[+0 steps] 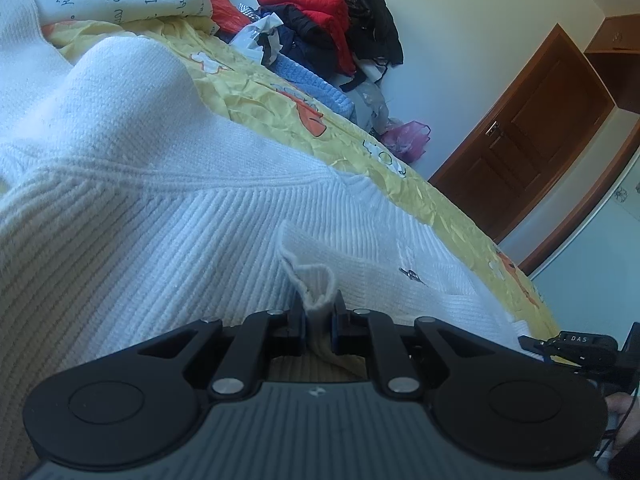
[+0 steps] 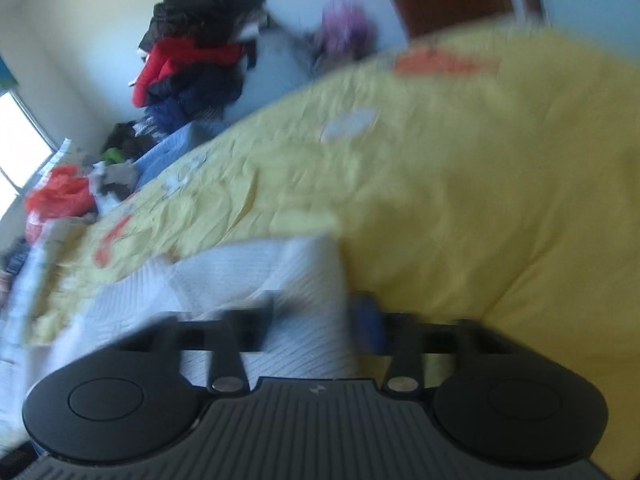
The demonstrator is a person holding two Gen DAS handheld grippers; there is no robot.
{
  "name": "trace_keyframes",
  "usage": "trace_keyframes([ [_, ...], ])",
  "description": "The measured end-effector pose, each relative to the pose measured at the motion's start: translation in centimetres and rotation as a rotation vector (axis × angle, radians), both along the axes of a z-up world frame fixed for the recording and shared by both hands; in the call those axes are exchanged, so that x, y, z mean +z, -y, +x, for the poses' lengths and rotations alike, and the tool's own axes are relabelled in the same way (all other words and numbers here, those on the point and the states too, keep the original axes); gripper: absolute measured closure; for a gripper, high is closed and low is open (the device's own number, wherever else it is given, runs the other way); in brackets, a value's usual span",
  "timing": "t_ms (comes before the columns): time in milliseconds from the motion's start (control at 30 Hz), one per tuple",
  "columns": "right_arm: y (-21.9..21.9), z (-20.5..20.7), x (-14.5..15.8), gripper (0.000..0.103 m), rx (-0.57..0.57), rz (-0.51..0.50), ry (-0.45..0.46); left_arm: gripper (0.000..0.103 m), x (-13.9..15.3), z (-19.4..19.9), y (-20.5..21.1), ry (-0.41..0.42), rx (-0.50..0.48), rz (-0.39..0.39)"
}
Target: Fold small clothes
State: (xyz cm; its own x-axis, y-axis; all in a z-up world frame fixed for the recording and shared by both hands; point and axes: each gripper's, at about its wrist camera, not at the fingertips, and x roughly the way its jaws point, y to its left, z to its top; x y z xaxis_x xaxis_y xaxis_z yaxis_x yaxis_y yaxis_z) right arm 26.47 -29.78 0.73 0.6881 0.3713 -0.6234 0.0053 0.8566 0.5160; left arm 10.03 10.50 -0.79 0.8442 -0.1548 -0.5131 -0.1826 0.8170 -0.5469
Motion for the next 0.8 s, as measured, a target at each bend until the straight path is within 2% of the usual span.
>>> trace_keyframes([
  [133, 0.3, -1.1, 0.1, 0.088, -0.017, -0.013, 0.070, 0.092, 0.0, 0.1, 0.1, 0.001, -0.005, 0.001],
  [233, 1.9, -0.8, -1.2, 0.091, -0.070, 0.086, 0.051, 0.092, 0.0, 0.2, 0.2, 0.000, -0.007, 0.011],
  [300, 1.0, -1.3, -0.8, 0.088, -0.052, 0.022, 0.070, 0.092, 0.0, 0.2, 0.2, 0.000, -0.007, 0.009],
  [333, 0.3, -1.5, -0.5, 0.083, -0.045, -0.028, 0.073, 0.092, 0.0, 0.2, 0.2, 0.000, -0.007, 0.009],
  [367, -0.4, -1.7, 0.1, 0.070, -0.047, -0.085, 0.084, 0.092, -0.1, 0.2, 0.2, 0.000, -0.007, 0.010],
  [433, -1.2, -3.6, 2.4, 0.072, -0.107, -0.172, 0.162, 0.092, -0.1, 0.2, 0.2, 0.000, -0.007, 0.010],
  [467, -1.7, -4.9, 3.3, 0.068, -0.129, -0.166, 0.226, 0.092, -0.1, 0.2, 0.1, 0.000, -0.007, 0.009],
  [500, -2.3, -5.9, 4.0, 0.066, -0.105, -0.136, 0.274, 0.092, 0.0, 0.2, 0.2, 0.000, -0.006, 0.010],
  [533, -3.0, -6.4, 4.4, 0.055, -0.048, -0.119, 0.291, 0.092, 0.0, 0.2, 0.2, 0.000, -0.007, 0.012],
  [567, -4.4, -6.8, 4.5, 0.052, 0.024, -0.134, 0.297, 0.092, 0.0, 0.2, 0.2, 0.000, -0.006, 0.014],
  [667, -9.1, -7.0, 3.1, 0.052, 0.196, -0.294, 0.283, 0.092, 0.0, 0.2, 0.3, 0.000, -0.005, 0.017],
  [733, -10.6, -6.3, 1.1, 0.052, 0.223, -0.358, 0.228, 0.092, 0.0, 0.1, 0.3, 0.000, -0.004, 0.016],
  [800, -11.1, -6.7, 0.0, 0.046, 0.232, -0.396, 0.289, 0.092, 0.0, 0.2, 0.3, 0.000, -0.005, 0.017],
])
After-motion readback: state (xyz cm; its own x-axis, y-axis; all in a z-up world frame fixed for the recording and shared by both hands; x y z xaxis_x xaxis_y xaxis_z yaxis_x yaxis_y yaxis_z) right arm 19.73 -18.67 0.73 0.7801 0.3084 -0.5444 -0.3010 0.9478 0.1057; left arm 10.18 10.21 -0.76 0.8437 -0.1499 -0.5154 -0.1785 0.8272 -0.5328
